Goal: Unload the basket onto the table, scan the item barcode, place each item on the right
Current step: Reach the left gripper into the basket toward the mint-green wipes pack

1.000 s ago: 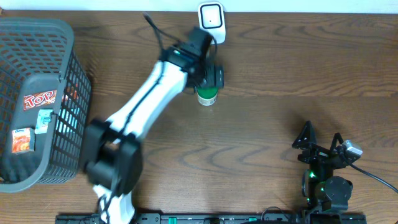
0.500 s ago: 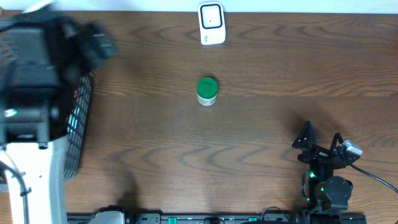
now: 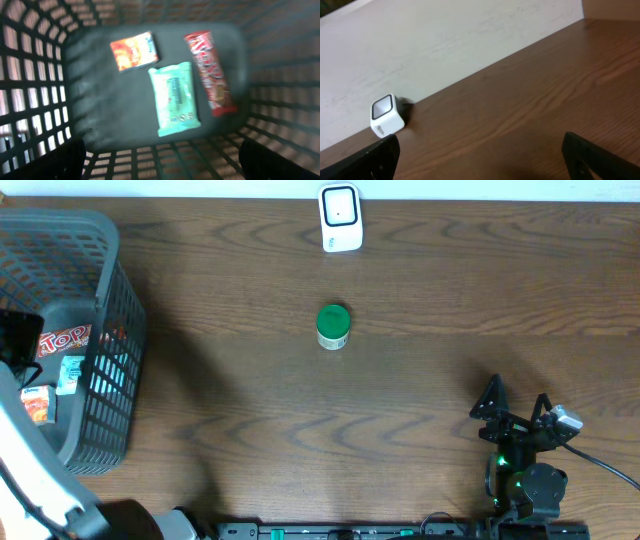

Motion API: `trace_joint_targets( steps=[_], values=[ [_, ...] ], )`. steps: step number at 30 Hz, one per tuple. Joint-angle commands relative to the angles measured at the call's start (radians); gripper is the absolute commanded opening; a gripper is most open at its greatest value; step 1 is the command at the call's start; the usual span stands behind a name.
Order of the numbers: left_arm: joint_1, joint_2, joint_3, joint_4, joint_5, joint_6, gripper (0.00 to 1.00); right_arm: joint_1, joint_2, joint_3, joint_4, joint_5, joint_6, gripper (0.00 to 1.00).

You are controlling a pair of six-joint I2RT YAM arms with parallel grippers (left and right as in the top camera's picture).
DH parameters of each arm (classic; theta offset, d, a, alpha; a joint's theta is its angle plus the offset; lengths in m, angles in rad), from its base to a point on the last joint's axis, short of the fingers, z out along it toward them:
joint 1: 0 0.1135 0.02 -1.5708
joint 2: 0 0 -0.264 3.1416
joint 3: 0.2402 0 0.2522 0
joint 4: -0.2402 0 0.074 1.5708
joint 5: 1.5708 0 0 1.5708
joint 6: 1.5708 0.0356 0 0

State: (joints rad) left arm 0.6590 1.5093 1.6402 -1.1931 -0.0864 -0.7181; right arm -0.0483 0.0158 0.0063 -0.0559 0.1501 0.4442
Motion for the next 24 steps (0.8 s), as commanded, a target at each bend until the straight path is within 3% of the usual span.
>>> trace_joint_targets(
  steps=[1, 17, 24],
  values=[
    [0.037, 0.087, -0.034, 0.013, 0.046, -0.016, 0.98, 0.011, -0.003, -0.001, -0.004, 0.002, 0.007, 0.99],
    [0.016, 0.455, -0.036, 0.148, 0.056, 0.025, 0.98, 0.011, -0.003, -0.001, -0.004, 0.002, 0.007, 0.99],
    [0.011, 0.548, -0.036, 0.201, 0.18, 0.025, 0.98, 0.011, -0.003, -0.001, -0.004, 0.002, 0.007, 0.99]
  ],
)
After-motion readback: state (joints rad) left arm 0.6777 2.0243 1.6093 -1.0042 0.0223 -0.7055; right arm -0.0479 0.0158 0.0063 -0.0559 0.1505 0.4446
